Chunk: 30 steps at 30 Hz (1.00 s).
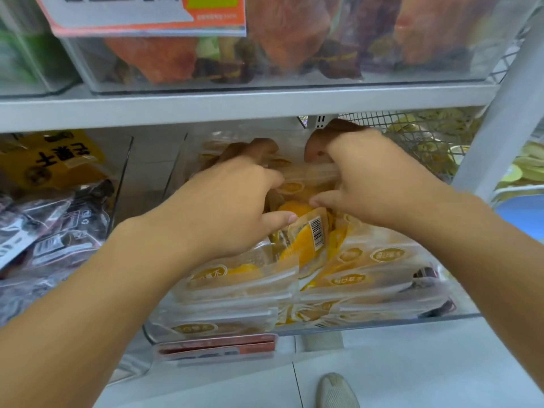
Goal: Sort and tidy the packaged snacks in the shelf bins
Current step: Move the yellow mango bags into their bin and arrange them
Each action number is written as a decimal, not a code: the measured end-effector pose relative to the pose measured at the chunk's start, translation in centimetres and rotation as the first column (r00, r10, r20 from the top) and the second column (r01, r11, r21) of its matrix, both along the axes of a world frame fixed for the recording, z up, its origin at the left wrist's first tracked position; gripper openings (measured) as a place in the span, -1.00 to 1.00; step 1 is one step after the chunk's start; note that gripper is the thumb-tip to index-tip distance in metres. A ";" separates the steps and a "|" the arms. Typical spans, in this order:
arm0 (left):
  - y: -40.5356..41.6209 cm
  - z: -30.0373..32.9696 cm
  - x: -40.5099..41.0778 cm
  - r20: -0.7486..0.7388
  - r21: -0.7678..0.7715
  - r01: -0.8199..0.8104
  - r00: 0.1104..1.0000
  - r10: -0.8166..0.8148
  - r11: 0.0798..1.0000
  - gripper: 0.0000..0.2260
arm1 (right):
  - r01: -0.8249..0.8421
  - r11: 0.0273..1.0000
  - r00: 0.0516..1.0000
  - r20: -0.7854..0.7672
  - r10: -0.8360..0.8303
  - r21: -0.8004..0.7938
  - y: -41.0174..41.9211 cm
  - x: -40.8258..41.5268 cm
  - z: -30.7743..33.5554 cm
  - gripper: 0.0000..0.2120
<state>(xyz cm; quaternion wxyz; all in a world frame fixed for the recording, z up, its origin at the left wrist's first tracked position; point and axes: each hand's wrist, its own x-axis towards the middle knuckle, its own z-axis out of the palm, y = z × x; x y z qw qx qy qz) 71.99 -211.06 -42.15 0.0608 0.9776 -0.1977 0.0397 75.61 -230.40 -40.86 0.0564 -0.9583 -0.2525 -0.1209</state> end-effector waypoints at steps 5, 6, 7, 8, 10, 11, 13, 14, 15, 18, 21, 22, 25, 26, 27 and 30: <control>1.4 0.6 -0.9 -0.041 -0.065 0.152 0.987 -0.154 0.986 -0.51 | -0.198 0.980 0.908 -0.382 0.174 -0.025 1.5 -1.2 0.2 -0.63; 1.7 0.3 -1.0 -0.084 -0.040 0.152 0.984 -0.155 0.988 -0.49 | -0.219 0.971 0.881 -0.447 0.153 -0.099 1.9 -0.8 -0.2 -0.49; 2.0 -0.1 -1.0 -0.121 -0.028 0.144 0.982 -0.147 0.989 -0.48 | -0.232 0.961 0.863 -0.487 0.133 -0.148 2.2 -0.3 -0.6 -0.42; 2.3 -0.4 -1.1 -0.148 -0.035 0.139 0.979 -0.142 0.990 -0.48 | -0.248 0.955 0.850 -0.509 0.134 -0.162 2.6 0.0 -1.0 -0.43; 2.7 -0.8 -1.4 -0.167 -0.073 0.150 0.973 -0.160 0.986 -0.50 | -0.278 0.947 0.840 -0.518 0.159 -0.160 3.0 0.4 -1.8 -0.56; 2.9 -0.8 -1.6 -0.173 -0.090 0.163 0.969 -0.177 0.982 -0.50 | -0.279 0.947 0.847 -0.505 0.165 -0.159 3.1 0.4 -2.1 -0.60; 2.8 -0.6 -2.1 -0.202 -0.124 0.169 0.960 -0.192 0.978 -0.41 | -0.275 0.949 0.856 -0.489 0.167 -0.157 2.9 0.1 -2.5 -0.75; 2.8 -0.5 -2.2 -0.225 -0.138 0.144 0.959 -0.173 0.980 -0.33 | -0.279 0.946 0.851 -0.499 0.165 -0.164 2.6 -0.1 -2.4 -0.86; 2.7 -0.5 -2.3 -0.248 -0.145 0.108 0.958 -0.141 0.984 -0.26 | -0.272 0.950 0.853 -0.497 0.163 -0.155 2.1 -0.2 -2.2 -0.93; 2.4 -0.4 -2.1 -0.204 -0.158 0.083 0.972 -0.115 0.984 -0.33 | -0.072 0.983 0.871 -0.469 0.146 0.171 -0.8 0.0 -0.7 -0.91; 1.6 0.3 -2.2 -0.041 -0.295 0.041 0.998 -0.056 0.955 -0.77 | 0.133 0.827 0.754 -0.598 0.273 0.546 -3.4 -0.3 0.8 -0.92; 1.2 0.4 -2.2 0.002 -0.356 0.021 1.000 -0.022 0.934 -0.88 | 0.165 0.787 0.714 -0.622 0.320 0.594 -3.8 -0.4 0.9 -0.90; 0.4 0.8 -2.0 0.039 -0.484 -0.007 0.999 0.030 0.875 -0.71 | 0.157 0.757 0.699 -0.613 0.369 0.635 -3.8 -0.6 1.0 -0.86; 0.2 0.8 -1.9 0.023 -0.467 0.006 1.000 0.005 0.884 -0.68 | 0.128 0.780 0.725 -0.595 0.348 0.613 -3.7 -0.5 0.8 -0.85; -0.1 0.7 -1.8 0.014 -0.410 0.036 0.999 -0.033 0.911 -0.69 | 0.119 0.793 0.744 -0.583 0.327 0.597 -3.5 -0.5 0.5 -0.82; -0.7 0.4 -1.8 0.010 -0.269 0.138 0.990 -0.141 0.953 -0.85 | 0.184 0.769 0.777 -0.570 0.268 0.612 -2.2 -0.4 -1.2 -0.86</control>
